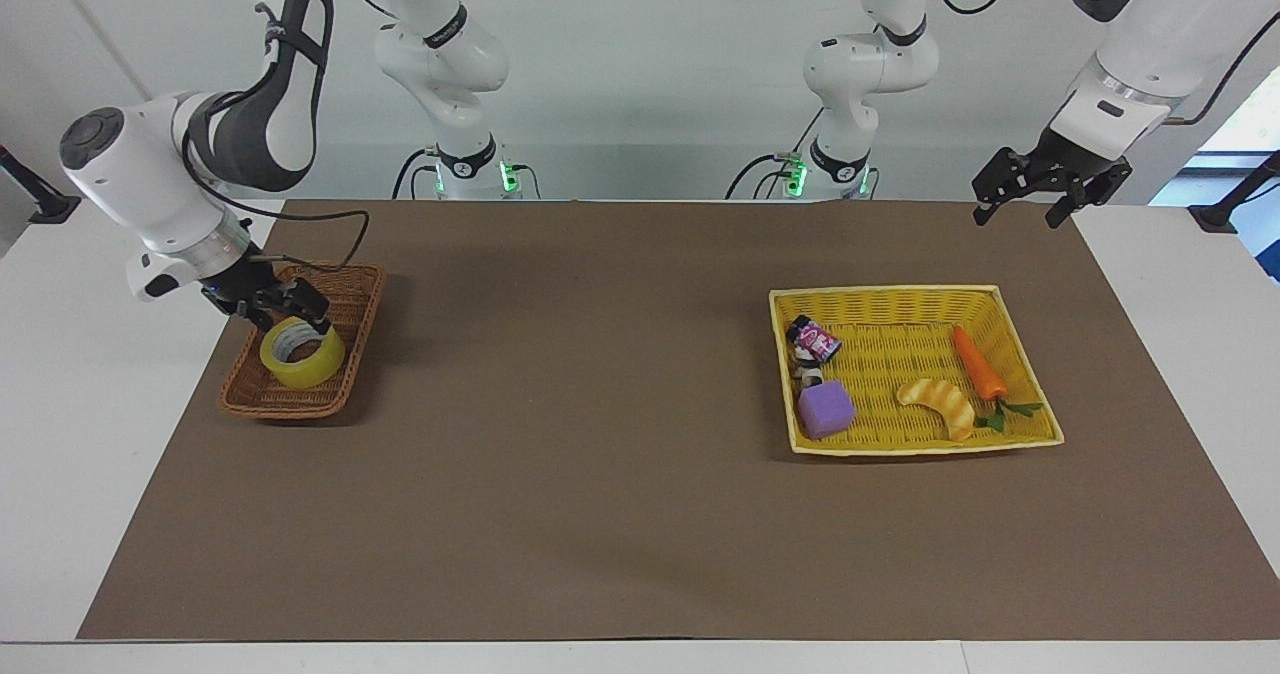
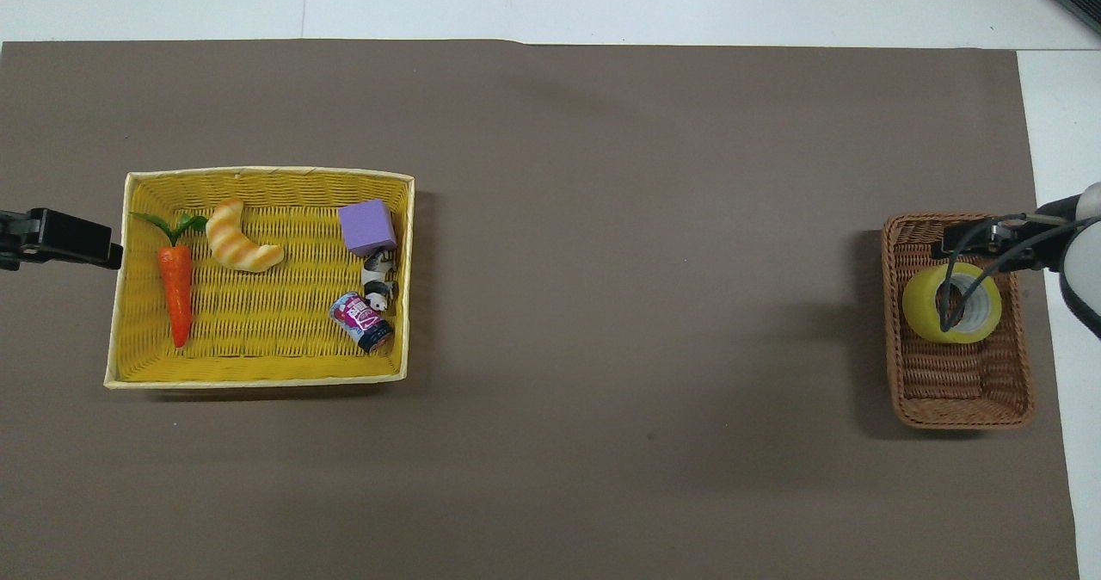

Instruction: Move tape to another basket

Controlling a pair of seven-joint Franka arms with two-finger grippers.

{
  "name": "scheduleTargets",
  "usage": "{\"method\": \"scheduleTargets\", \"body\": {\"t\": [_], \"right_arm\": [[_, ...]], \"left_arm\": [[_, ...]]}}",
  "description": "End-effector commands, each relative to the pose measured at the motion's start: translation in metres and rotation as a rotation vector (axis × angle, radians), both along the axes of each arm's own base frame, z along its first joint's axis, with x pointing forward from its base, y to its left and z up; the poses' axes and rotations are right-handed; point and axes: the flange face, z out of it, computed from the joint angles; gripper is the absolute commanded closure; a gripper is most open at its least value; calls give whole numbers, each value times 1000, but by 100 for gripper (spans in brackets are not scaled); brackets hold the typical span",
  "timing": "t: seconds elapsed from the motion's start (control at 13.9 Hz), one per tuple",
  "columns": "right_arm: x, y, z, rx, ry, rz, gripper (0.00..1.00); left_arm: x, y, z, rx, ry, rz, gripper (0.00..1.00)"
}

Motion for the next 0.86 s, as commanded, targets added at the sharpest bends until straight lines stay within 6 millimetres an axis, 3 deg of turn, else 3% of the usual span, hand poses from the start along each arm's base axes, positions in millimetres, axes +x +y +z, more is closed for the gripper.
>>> {"method": "scheduleTargets", "body": {"t": [0.0, 0.22, 0.43, 0.65, 0.79], "right_arm": [[-7, 24, 39, -44, 7, -13, 0], [-7, 32, 103, -41, 15, 6, 0], [-11, 50, 155, -44, 17, -27, 0], [-20, 89, 192, -108, 16, -10, 0], [-29, 111, 204, -137, 36, 33, 0]], "left_arm": [[-5, 4, 2, 9, -6, -3, 0], [-5, 3, 2, 10, -6, -2, 0], [-5, 3, 2, 10, -7, -2, 0], [-6, 5, 2, 17, -4, 1, 0], [-6, 3, 3, 62, -4, -10, 0]]}}
